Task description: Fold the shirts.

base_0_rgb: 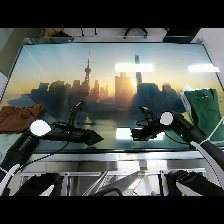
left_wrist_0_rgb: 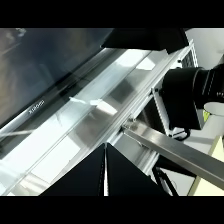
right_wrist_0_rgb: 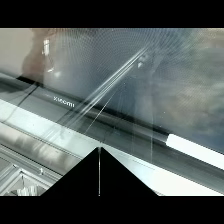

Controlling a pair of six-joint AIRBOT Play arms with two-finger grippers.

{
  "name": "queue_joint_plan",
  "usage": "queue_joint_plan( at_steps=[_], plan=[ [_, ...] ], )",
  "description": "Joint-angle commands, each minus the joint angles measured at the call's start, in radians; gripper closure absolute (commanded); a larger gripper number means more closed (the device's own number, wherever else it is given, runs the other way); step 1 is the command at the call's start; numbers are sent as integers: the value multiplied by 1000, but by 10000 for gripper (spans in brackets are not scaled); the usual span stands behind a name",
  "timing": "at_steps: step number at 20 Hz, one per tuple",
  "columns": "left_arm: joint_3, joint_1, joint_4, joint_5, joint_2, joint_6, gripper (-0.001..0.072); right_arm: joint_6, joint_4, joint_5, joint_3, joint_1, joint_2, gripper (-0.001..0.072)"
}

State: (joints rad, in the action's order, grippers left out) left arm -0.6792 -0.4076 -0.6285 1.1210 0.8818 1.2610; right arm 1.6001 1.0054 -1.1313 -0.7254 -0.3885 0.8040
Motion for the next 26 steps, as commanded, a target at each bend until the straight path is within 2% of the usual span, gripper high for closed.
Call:
queue_joint_plan(
  at_steps=[1, 6, 8, 10, 11, 12, 13, 16, 17, 19, 20, 21, 22, 23, 26],
  plan=[
    [0, 1, 0, -74, -1, 0, 695, 0, 0, -2, 0, 0, 0, 690],
    [0, 0, 4, -113, -1, 11, 695, 0, -1, 3, 0, 0, 0, 690],
    [-10, 3, -9, -122, -1, 52, 694, 0, 0, 79, 0, 0, 1, 690],
    [-64, 55, -132, -114, -1, 51, 692, 0, 0, 107, 0, 0, 1, 690],
    [-106, 103, -227, -96, -1, 59, 662, 0, 0, 120, 0, 0, 1, 690],
    [-158, 168, -344, -82, -1, 60, 263, 0, 0, 137, 0, 0, 0, 690],
    [-208, 236, -460, -82, 0, 65, 16, -1, 1, 148, 0, 0, 0, 689],
    [-335, 480, -867, -163, 17, 64, 12, 0, 3, 167, 0, 0, 1, 683],
    [-364, 564, -958, -190, 43, 64, 12, 0, 3, 167, 0, 0, 1, 682],
    [-410, 747, -990, -217, 131, 64, 12, 0, 4, 167, 0, 0, 0, 667],
    [-419, 815, -965, -217, 180, 64, 12, 0, 4, 167, 0, 0, 1, 509],
    [-420, 864, -958, -220, 231, 56, 12, 0, 4, 176, 0, 0, 1, 295],
    [-420, 901, -961, -224, 289, 18, 12, 0, 4, 193, 0, 0, 0, 233],
    [-420, 927, -981, -234, 344, -11, 11, 0, 4, 204, 0, 0, 0, 234],
    [-425, 999, -1048, -296, 476, -14, 11, 0, 4, 212, 0, 0, 1, 234]
  ],
)
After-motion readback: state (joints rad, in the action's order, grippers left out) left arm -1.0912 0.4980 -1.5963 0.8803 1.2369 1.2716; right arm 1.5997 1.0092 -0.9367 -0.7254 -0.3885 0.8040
